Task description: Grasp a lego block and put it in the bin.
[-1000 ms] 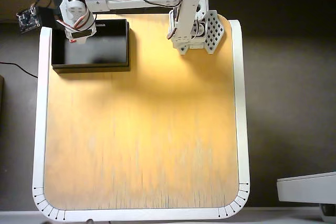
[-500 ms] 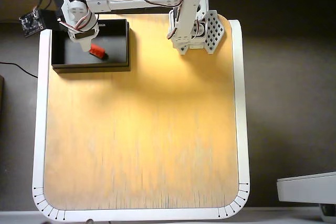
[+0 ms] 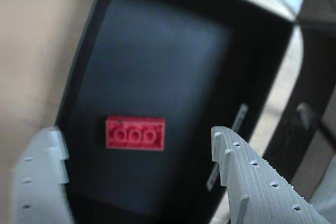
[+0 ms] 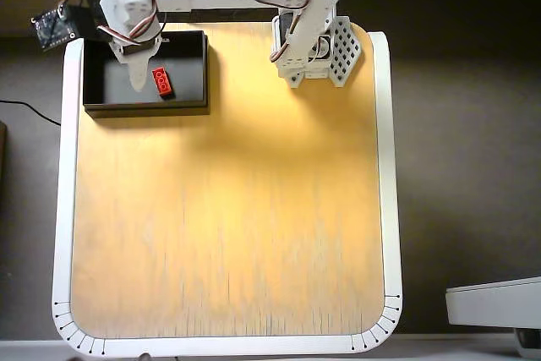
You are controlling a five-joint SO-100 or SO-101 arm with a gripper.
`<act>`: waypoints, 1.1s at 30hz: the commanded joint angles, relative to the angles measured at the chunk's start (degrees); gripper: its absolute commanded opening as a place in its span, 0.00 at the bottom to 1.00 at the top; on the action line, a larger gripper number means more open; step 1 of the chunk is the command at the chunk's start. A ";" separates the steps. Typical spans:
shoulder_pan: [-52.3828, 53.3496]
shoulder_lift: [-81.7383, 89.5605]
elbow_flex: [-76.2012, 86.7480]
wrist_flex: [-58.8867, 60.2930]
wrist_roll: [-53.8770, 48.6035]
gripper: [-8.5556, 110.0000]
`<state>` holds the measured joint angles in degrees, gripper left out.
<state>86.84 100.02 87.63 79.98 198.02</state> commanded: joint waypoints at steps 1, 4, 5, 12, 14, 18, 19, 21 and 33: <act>0.00 9.32 -0.79 1.14 -1.14 0.11; -0.70 11.60 -0.79 1.58 -2.29 0.08; -1.14 12.39 -0.79 1.58 -2.81 0.08; -10.28 17.75 -0.88 0.35 -8.00 0.08; -15.03 18.28 -0.88 -1.41 -11.34 0.08; -25.31 18.37 -0.88 -6.59 -16.44 0.08; -27.77 18.37 -0.88 -7.73 -16.96 0.08; -32.26 18.28 -0.88 -10.46 -18.37 0.08; -53.70 18.19 -0.88 -14.41 -19.69 0.08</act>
<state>37.88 114.08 87.71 67.68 178.24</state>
